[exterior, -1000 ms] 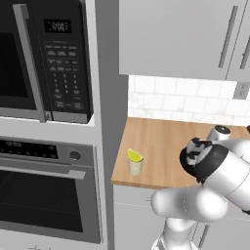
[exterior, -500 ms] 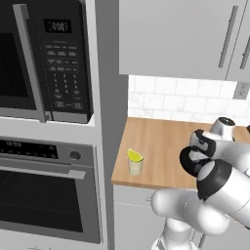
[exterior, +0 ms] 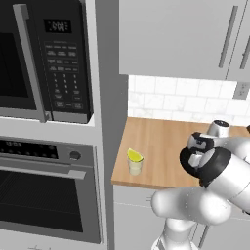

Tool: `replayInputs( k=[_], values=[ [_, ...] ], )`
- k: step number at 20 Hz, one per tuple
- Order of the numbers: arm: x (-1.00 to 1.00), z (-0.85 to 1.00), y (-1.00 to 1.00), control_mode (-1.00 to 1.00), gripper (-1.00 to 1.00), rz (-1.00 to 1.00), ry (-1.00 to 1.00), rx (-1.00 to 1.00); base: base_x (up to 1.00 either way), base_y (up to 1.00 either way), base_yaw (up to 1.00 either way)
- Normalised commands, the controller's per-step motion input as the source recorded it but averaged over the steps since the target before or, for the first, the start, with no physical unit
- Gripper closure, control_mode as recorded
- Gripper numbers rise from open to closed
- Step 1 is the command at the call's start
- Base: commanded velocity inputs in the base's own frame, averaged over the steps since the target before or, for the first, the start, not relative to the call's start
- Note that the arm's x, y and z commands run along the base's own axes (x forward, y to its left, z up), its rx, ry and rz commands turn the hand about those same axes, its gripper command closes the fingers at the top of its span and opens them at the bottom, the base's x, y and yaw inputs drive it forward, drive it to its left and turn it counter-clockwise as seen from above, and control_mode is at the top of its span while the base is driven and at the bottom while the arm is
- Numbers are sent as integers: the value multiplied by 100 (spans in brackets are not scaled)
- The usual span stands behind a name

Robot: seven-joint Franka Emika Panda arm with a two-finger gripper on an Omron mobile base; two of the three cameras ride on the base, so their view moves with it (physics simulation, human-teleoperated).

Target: Grab a lemon wedge from the fridge and one ice cube from the ice bowl, and put them in the glass of lemonade.

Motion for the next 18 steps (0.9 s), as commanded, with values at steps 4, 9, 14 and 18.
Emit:
replayInputs(
  k=[4, 9, 14, 18],
  values=[
    [0, -22, -5, -100, -100, 0, -5, 0, 0, 0, 0],
    [13, -4, 0, -100, -100, 0, -9, 0, 0, 0, 0],
    [2, 5, 0, -100, -100, 1, -9, 0, 0, 0, 0],
    [-34, 7, 0, -100, -100, 0, -1, 0, 0, 0, 0]
  ],
)
